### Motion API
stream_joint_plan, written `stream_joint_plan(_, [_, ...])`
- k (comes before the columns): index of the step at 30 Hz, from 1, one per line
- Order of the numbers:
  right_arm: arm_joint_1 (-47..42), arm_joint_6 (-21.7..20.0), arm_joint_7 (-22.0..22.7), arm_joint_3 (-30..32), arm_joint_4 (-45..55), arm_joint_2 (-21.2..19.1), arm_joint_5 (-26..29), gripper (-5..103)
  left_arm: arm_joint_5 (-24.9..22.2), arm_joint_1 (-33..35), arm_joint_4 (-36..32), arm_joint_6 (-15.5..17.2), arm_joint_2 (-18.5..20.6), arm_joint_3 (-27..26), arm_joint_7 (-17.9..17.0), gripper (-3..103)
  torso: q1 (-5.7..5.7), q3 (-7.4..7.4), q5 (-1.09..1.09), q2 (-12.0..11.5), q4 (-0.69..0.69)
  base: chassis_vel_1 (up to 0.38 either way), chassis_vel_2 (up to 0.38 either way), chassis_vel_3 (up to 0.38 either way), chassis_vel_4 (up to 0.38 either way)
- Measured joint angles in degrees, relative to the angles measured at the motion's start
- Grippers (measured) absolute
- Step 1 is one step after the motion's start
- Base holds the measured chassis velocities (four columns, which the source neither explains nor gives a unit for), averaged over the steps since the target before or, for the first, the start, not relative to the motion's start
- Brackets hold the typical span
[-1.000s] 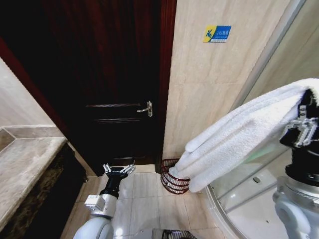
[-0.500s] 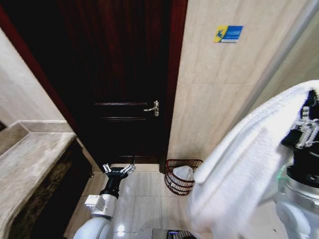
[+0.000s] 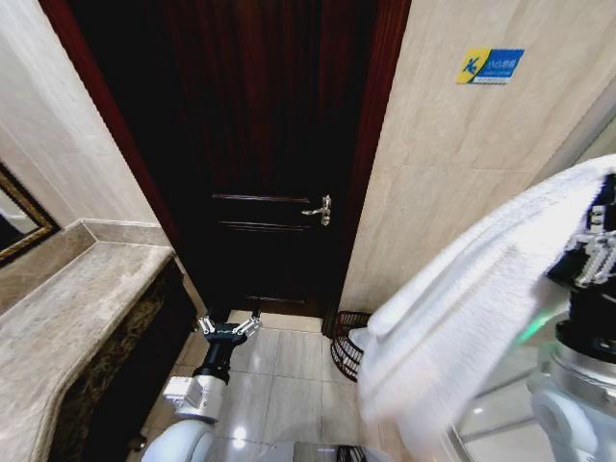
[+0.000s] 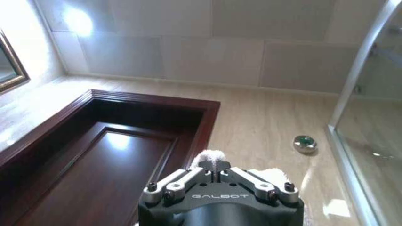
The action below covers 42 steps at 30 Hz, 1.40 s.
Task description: Discard the used towel into the hamper.
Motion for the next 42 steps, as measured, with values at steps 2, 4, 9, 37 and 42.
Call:
stream_joint_plan(2, [0.2, 0.0, 0.1, -0.5, 0.0, 0.0, -0.4, 2, 0.0, 0.0, 0.0, 0.0, 0.0, 0.0, 0.0, 100, 0.0, 0.0, 0.0, 0.0, 0.0, 0.155, 0.132, -0.117, -0.15])
stream_joint_plan(4, [0.2, 0.0, 0.1, -0.6, 0.0, 0.0, -0.6, 2, 0.0, 0.0, 0.0, 0.0, 0.0, 0.0, 0.0, 100, 0.0, 0.0, -0.01, 0.0, -0.01, 0.172, 0.142, -0.133, -0.16])
stream_joint_plan(9, [0.2, 0.0, 0.8, -1.9, 0.0, 0.2, -0.9, 2, 0.0, 0.0, 0.0, 0.0, 0.0, 0.0, 0.0, 100, 0.0, 0.0, -0.04, 0.0, 0.0, 0.112, 0.118, -0.113, -0.097])
stream_joint_plan(37, [8.4, 0.4, 3.0, -7.1, -10.2, -2.7, -1.1, 2, 0.0, 0.0, 0.0, 0.0, 0.0, 0.0, 0.0, 100, 0.0, 0.0, 0.0, 0.0, -0.01, -0.021, -0.018, -0.011, -0.013])
stream_joint_plan(42, [13.1, 1.6, 2.8, -9.9, -16.7, -3.6, -1.0, 2, 0.0, 0.0, 0.0, 0.0, 0.0, 0.0, 0.0, 100, 0.0, 0.01, 0.0, 0.0, -0.01, 0.0, 0.0, 0.0, 0.0])
